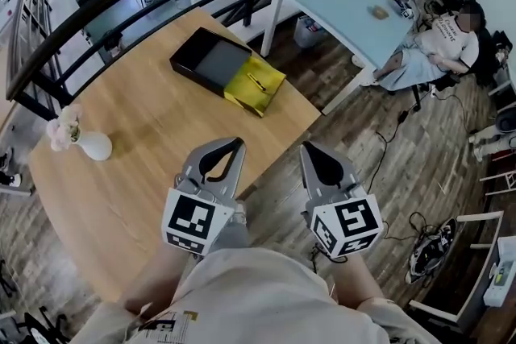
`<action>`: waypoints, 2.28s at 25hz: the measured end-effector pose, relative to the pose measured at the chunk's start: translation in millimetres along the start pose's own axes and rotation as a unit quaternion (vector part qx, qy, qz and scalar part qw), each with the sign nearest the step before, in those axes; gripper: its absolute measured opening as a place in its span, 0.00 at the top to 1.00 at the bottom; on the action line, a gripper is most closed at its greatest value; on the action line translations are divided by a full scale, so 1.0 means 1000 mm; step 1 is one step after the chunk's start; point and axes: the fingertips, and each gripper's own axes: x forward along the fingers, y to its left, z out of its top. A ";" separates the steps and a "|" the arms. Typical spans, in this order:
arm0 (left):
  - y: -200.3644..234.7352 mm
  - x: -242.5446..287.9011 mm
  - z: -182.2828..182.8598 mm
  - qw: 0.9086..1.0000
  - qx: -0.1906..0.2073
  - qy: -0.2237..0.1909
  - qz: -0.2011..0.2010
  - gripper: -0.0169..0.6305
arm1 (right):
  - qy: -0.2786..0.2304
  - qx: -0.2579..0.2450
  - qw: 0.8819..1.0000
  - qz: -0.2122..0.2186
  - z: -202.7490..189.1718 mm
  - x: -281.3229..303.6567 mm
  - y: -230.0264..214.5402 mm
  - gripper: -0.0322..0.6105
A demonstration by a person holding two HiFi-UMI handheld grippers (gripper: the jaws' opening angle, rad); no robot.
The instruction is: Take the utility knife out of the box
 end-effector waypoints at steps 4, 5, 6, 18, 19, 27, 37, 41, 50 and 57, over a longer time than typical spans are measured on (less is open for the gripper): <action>0.020 0.012 -0.006 1.000 0.004 0.005 0.001 0.97 | -0.007 -0.003 1.000 0.011 0.010 0.021 0.001 0.95; 0.023 0.015 -0.007 1.000 0.007 0.006 0.002 0.97 | -0.007 -0.003 1.000 0.012 0.011 0.025 0.000 0.95; 0.025 0.018 -0.008 1.000 0.010 0.007 0.002 0.97 | -0.007 -0.003 1.000 0.014 0.012 0.029 -0.001 0.95; 0.025 0.039 -0.008 1.000 -0.002 0.017 0.017 0.97 | 0.000 0.002 0.999 0.034 0.003 0.050 -0.025 0.95; 0.025 0.040 -0.007 1.000 -0.002 0.017 0.021 0.97 | 0.001 -0.002 0.999 0.037 0.003 0.051 -0.028 0.95; 0.023 0.050 0.002 0.999 -0.001 0.020 0.046 0.97 | -0.001 -0.002 0.998 0.055 0.007 0.055 -0.046 0.95; 0.034 0.065 0.010 0.999 0.002 0.022 0.048 0.97 | 0.014 -0.070 0.996 0.051 0.007 0.081 -0.060 0.95; 0.046 0.076 0.016 0.999 -0.003 0.009 0.051 0.97 | 0.010 -0.061 0.997 0.054 0.013 0.102 -0.075 0.95; 0.085 0.117 0.007 0.998 -0.003 0.015 0.061 0.97 | 0.033 -0.050 0.995 0.085 0.015 0.175 -0.085 0.80; 0.118 0.157 -0.015 0.997 -0.026 0.021 0.066 0.97 | 0.082 -0.041 0.989 0.114 -0.017 0.250 -0.092 0.77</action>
